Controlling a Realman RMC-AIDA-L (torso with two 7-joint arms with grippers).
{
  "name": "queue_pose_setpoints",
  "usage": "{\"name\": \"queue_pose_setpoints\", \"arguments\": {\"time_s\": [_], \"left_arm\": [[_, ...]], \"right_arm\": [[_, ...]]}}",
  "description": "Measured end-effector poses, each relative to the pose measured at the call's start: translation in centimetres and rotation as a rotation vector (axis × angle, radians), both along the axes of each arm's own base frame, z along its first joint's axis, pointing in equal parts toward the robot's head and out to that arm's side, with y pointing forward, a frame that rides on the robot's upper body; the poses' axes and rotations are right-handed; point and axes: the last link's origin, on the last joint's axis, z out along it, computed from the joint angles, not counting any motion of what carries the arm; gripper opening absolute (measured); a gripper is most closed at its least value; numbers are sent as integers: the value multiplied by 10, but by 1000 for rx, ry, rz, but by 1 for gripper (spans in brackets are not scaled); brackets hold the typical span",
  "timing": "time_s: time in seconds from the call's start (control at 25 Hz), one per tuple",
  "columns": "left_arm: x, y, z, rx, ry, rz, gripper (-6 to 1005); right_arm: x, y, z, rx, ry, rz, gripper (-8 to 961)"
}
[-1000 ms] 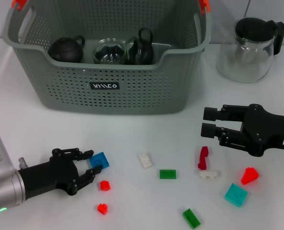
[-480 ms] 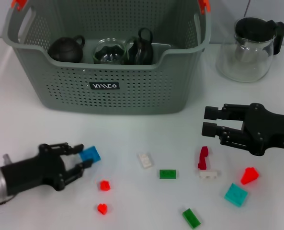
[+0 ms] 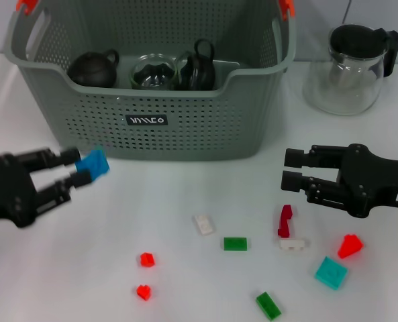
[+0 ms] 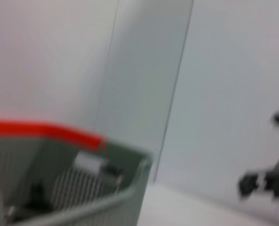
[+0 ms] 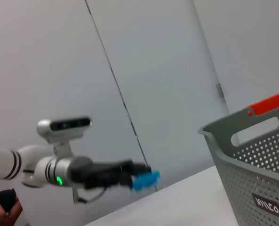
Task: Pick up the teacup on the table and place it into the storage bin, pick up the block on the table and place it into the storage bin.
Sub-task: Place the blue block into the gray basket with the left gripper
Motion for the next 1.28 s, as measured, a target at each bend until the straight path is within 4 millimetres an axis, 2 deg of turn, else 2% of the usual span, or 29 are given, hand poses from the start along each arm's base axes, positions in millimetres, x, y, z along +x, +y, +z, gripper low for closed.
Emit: {"name": "queue_pose_setpoints", "arguments": {"time_s": [0.28,0.52,0.68,0.8,1.0,1.16,1.28], "left_arm": [[26,25,23,-52,-113,-20,399],[62,72,46,-85,-160,-17,400],[91,112,62,-82,-118,24,401],[105,131,68,-87,-62,77,401],[128,157,66,-83,154,173,402],[141,173,53,-53,336,246,403],[148,179,42,-34,384,250,403]], "right_arm": [[0,0,-1,-1,1,-1,494],[0,-1,-1,-3,2,-3,494],[0,-2,-2,-5,3,-3,494],[0,-2,-2,-5,3,-3,494],[-1,-1,-2,-6,4,1,494],[-3,0,-3,-9,4,7,494],[-4,0,-4,-8,5,8,494]]}}
